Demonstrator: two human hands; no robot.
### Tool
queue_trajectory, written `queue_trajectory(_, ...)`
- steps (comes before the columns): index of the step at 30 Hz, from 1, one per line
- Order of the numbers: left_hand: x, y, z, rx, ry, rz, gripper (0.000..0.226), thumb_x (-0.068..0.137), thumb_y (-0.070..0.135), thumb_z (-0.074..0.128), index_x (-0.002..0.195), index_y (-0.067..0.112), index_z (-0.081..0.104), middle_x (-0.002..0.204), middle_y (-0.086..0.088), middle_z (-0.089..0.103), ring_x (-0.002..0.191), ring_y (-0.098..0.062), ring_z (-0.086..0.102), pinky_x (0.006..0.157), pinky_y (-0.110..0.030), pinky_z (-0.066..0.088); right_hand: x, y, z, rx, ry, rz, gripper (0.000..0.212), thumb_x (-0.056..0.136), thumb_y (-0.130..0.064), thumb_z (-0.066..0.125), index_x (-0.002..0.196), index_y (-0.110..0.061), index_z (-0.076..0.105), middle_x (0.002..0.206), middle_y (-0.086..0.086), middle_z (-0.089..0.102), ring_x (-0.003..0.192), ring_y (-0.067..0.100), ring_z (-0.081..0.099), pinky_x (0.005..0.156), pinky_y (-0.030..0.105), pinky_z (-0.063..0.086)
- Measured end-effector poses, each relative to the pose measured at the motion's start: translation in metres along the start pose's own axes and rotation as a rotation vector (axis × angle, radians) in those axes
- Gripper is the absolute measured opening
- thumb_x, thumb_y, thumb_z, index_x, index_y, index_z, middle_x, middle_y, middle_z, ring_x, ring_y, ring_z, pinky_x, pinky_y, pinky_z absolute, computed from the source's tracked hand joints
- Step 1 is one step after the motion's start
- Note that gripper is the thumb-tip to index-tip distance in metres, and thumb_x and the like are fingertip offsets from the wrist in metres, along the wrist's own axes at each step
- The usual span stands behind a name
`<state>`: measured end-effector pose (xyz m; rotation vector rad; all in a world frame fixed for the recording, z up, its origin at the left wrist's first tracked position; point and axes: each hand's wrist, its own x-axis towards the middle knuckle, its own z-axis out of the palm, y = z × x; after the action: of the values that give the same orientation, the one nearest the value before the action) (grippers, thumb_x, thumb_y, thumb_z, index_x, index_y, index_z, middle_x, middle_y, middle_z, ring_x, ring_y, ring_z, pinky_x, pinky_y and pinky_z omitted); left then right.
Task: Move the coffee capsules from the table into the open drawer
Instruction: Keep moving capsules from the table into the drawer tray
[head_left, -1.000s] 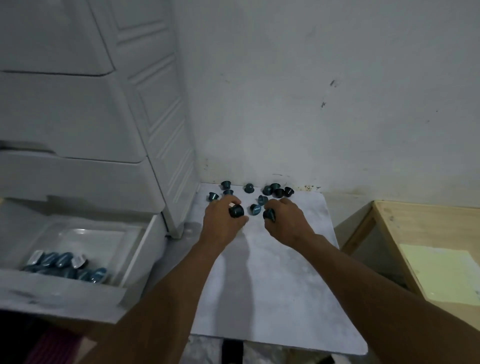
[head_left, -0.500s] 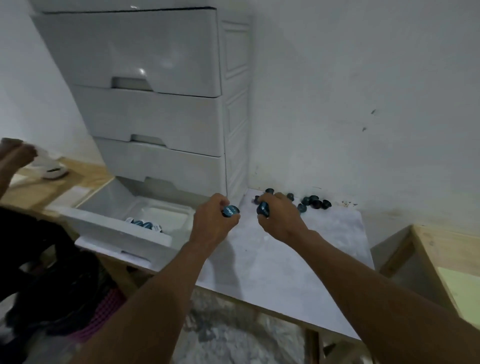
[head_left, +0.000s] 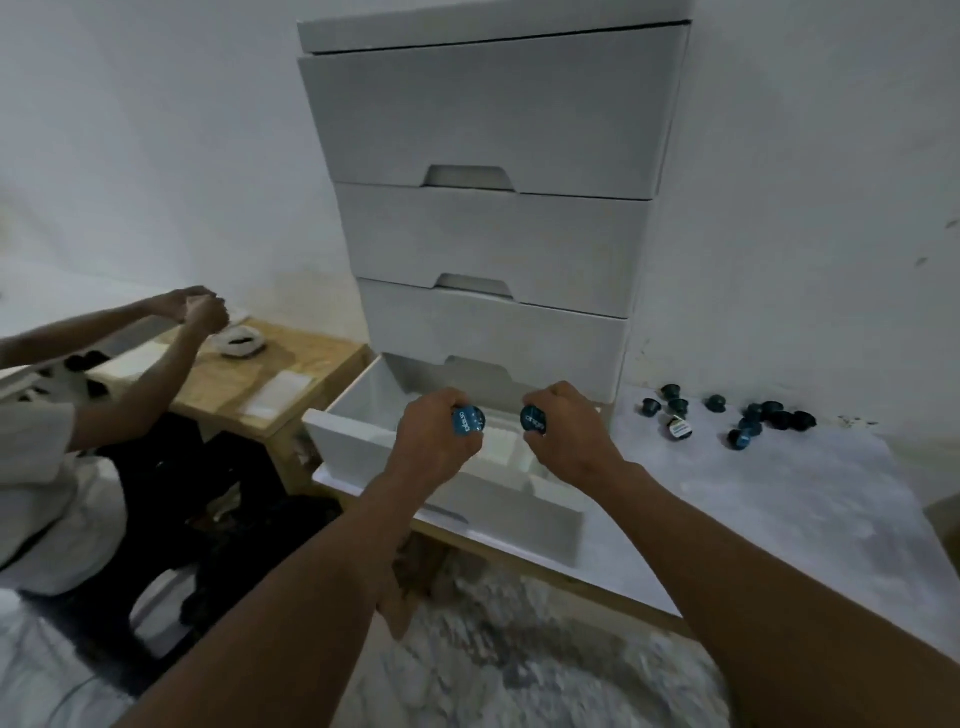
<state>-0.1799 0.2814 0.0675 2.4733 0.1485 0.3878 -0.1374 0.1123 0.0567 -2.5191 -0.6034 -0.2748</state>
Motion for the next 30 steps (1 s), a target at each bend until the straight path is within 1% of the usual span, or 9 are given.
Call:
queue_trajectory(5,0.013,-0.041,-0.017,-0.001,-0.042,0.046,0.037,0.075,0.018,0.076,0.109,0.010,0.062,0.105,-0.008,0.066,0.092,-0.018,0.060,0.081,-0.022,0.045,0.010,-0.025,0.033,-0.022,-0.015,0.042,0.031,0.082,-0.004,0.064,0.113,-0.006,0.063,0.109,0.015,0.057,0.099,0.028,0.055,0.085,0.029,0.040)
queue_trajectory(7,0.022,-0.052,-0.015,-0.004,-0.067,0.054,0.037,0.075,0.018,0.076,0.109,0.011,0.062,0.105,-0.007,0.066,0.091,-0.017,0.060,0.081,-0.022,0.045,0.017,-0.024,0.042,-0.036,-0.031,0.063,0.029,0.081,-0.003,0.063,0.110,-0.005,0.064,0.106,0.015,0.058,0.096,0.028,0.055,0.079,0.027,0.039)
queue_trajectory(13,0.065,-0.074,0.001,-0.029,-0.138,0.071,0.039,0.075,0.017,0.076,0.110,0.012,0.062,0.106,-0.006,0.065,0.093,-0.017,0.060,0.085,-0.028,0.051,0.058,-0.005,0.060,-0.090,-0.056,0.109,0.009,0.076,0.004,0.058,0.079,-0.003,0.062,0.085,0.009,0.056,0.078,0.023,0.050,0.066,0.025,0.031)
queue_trajectory(17,0.101,-0.087,0.020,0.011,-0.200,0.069,0.044,0.073,0.021,0.078,0.114,0.016,0.061,0.108,-0.005,0.065,0.094,-0.018,0.062,0.087,-0.035,0.054,0.089,0.016,0.080,-0.063,-0.094,0.151,0.016,0.070,0.006,0.061,0.064,-0.008,0.055,0.073,0.010,0.056,0.066,0.025,0.053,0.058,0.028,0.034)
queue_trajectory(19,0.118,-0.094,0.032,0.035,-0.253,0.060,0.043,0.071,0.019,0.077,0.112,0.017,0.062,0.107,-0.006,0.066,0.093,-0.020,0.062,0.085,-0.038,0.054,0.099,0.026,0.093,-0.053,-0.129,0.178,0.012,0.069,0.004,0.064,0.063,-0.005,0.057,0.068,0.011,0.060,0.062,0.027,0.056,0.054,0.031,0.040)
queue_trajectory(21,0.134,-0.100,0.048,0.068,-0.312,0.056,0.042,0.071,0.018,0.076,0.111,0.017,0.063,0.107,-0.006,0.067,0.092,-0.019,0.063,0.086,-0.033,0.053,0.106,0.039,0.108,-0.042,-0.159,0.193,0.006,0.070,0.002,0.065,0.069,-0.003,0.062,0.074,0.011,0.062,0.068,0.027,0.056,0.059,0.032,0.042)
queue_trajectory(24,0.151,-0.109,0.073,0.083,-0.421,0.065,0.042,0.072,0.016,0.077,0.112,0.014,0.064,0.108,-0.005,0.066,0.094,-0.017,0.062,0.084,-0.023,0.050,0.111,0.057,0.128,-0.014,-0.221,0.247,0.010,0.075,-0.003,0.066,0.085,-0.005,0.066,0.090,0.011,0.062,0.084,0.028,0.058,0.070,0.032,0.045)
queue_trajectory(26,0.158,-0.115,0.089,0.066,-0.495,0.056,0.043,0.071,0.014,0.078,0.112,0.013,0.064,0.110,-0.005,0.066,0.097,-0.018,0.061,0.087,-0.025,0.050,0.112,0.065,0.138,-0.007,-0.273,0.277,0.012,0.076,-0.007,0.067,0.088,-0.007,0.067,0.095,0.013,0.062,0.090,0.031,0.059,0.075,0.032,0.045)
queue_trajectory(30,0.171,-0.126,0.110,0.031,-0.588,0.058,0.041,0.070,0.012,0.078,0.109,0.013,0.065,0.108,-0.006,0.066,0.099,-0.020,0.061,0.089,-0.033,0.051,0.114,0.078,0.147,-0.012,-0.357,0.282,0.034,0.078,-0.014,0.071,0.112,-0.009,0.067,0.109,0.016,0.063,0.103,0.030,0.057,0.093,0.036,0.044)
